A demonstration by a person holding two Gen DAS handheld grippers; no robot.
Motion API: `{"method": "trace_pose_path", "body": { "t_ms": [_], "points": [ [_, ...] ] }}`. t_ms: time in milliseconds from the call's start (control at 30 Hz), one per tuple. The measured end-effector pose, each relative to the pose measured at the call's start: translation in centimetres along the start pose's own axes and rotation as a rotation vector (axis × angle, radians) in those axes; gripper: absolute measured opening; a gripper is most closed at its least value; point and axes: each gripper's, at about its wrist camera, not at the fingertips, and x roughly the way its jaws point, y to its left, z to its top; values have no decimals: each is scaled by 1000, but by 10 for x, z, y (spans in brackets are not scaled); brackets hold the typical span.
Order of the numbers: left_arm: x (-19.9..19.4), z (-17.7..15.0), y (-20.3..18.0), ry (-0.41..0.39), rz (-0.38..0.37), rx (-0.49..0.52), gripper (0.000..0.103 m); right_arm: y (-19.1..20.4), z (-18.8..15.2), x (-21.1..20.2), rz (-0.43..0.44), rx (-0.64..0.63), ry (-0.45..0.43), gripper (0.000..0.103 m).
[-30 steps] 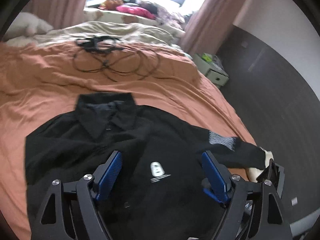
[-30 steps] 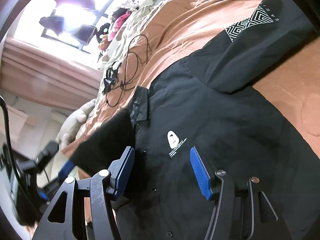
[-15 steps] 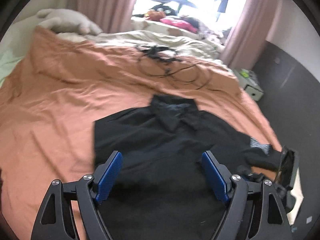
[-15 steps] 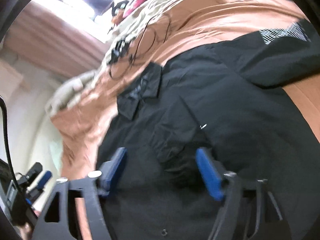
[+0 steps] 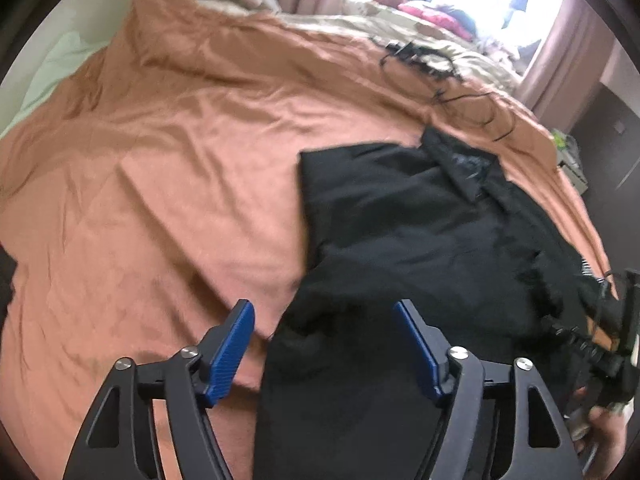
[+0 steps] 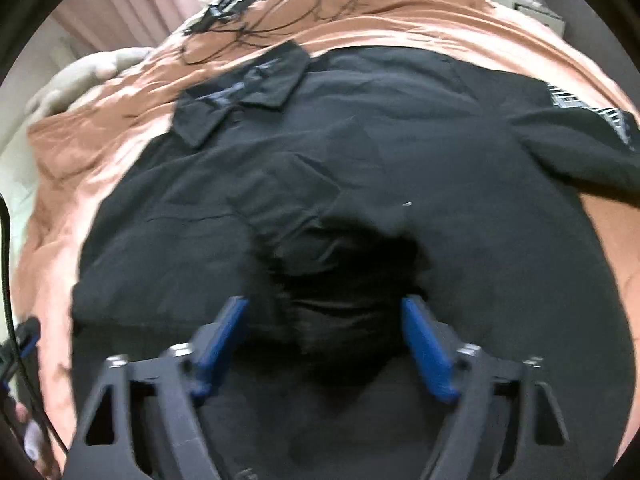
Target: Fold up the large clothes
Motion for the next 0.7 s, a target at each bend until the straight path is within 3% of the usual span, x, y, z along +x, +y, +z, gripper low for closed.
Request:
{"method": "trace_pose_path", "body": {
  "t_ms": [133,167,333,400,533,633,667,700],
  "points": [
    [20,-10,7,51,69,8,58,-46,12,-14,79,166,-44,54],
    [24,-11,9,59,73,5,55,-58,14,-19,63,206,-63,54],
    [35,-14,14,70,96,0,53,-113,15,-41,96,382,-114,54],
    [38,-12,15,73,96,-7,48,-123,11,-43,129,419,-106,53],
    [38,-11,13,65,95,-5,47,-144,-15,-36,267,545,-22,48],
    [40,-10,12,67,88,-3,47,-142,-18,-30,319,584,-16,47],
    [41,-10,12,67,89,-2,47,-140,-17,-26,319,589,-19,42],
    [42,-10,12,67,88,-1,46,-141,-17,-20,320,597,-21,30]
  ]
}}
